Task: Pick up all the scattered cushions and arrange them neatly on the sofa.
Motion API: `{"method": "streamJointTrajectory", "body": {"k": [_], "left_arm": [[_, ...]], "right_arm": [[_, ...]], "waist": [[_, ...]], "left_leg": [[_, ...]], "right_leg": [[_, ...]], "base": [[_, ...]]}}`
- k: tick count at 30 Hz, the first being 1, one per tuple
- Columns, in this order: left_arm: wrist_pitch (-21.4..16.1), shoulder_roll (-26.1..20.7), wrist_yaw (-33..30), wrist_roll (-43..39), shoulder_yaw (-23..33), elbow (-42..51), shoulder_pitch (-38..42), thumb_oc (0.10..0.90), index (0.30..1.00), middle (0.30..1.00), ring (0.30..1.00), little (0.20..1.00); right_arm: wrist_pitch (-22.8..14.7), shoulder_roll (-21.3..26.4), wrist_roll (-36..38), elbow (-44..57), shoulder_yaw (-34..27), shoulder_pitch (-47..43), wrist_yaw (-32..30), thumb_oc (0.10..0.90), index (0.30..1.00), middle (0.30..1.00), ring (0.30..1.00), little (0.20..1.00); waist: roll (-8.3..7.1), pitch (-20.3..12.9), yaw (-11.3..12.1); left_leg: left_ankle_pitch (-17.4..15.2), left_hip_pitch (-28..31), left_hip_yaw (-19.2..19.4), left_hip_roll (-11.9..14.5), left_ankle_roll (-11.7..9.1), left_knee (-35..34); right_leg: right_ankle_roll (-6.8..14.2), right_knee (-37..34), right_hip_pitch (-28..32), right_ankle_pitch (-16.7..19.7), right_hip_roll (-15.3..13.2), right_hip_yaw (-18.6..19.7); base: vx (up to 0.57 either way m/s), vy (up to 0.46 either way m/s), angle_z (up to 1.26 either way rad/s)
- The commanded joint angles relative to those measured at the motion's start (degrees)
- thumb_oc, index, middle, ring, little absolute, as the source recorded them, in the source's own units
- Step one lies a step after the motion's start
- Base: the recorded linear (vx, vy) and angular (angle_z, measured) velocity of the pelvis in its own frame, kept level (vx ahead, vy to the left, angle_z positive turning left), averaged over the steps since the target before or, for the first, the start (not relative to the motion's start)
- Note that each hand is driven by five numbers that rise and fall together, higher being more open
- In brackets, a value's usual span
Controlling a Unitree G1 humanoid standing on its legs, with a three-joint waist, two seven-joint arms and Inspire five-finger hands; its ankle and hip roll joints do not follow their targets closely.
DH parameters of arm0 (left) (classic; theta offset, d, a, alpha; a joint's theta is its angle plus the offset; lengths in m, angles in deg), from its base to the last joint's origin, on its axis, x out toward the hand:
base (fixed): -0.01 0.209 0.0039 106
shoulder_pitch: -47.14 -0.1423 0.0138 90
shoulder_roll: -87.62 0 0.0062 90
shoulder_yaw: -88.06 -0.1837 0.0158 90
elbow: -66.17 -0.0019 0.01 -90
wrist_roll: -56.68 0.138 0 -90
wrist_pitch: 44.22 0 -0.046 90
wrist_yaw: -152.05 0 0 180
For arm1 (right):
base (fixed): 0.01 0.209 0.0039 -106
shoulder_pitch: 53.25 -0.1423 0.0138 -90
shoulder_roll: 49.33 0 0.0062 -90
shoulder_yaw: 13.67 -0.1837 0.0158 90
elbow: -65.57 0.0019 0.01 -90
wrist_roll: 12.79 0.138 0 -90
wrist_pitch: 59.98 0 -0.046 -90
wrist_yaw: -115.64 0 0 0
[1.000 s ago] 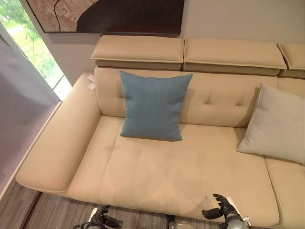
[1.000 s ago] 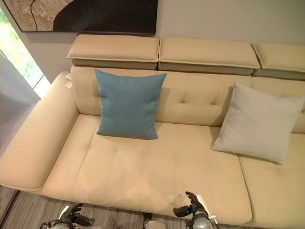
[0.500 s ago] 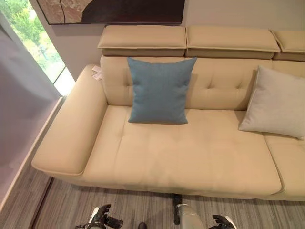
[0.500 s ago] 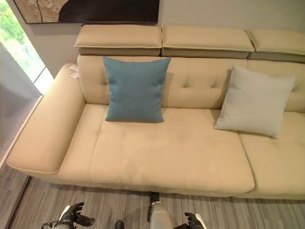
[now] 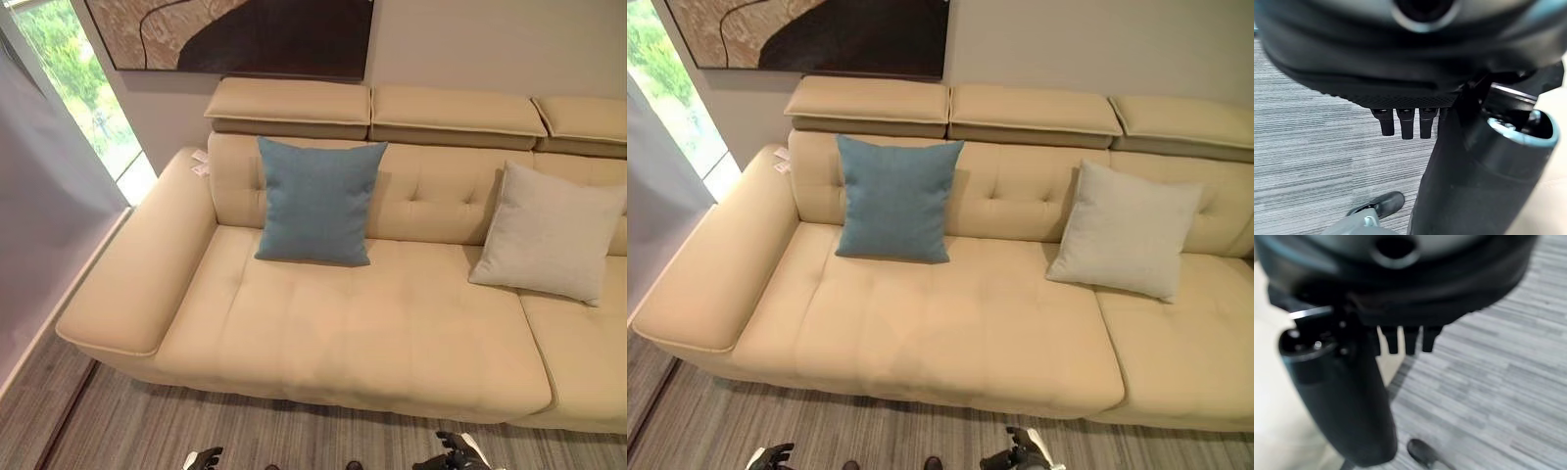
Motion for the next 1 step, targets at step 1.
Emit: {"method": "streamJointTrajectory", "body": {"k": [1], "left_arm": [[-0.73,-2.08,-0.16,-0.19,2.47,-0.55,2.55,0.800,0.900,0.900,0.900,0.900]], "right_arm": [[-1.11,0.38,0.87,-1.81,0.90,-2.42,-1.62,0.800,0.900,0.900,0.900,0.900]], "waist": [[-4.33,1.67,-0.20]], "left_leg": [[-3.59,1.50,-2.73,-6.06,0.95,-2.28]], "right_leg": [[5.88,-5.53,5.76,0.08,-3.37,0.05]], "base": [[0.00,0.000,0.00]]}}
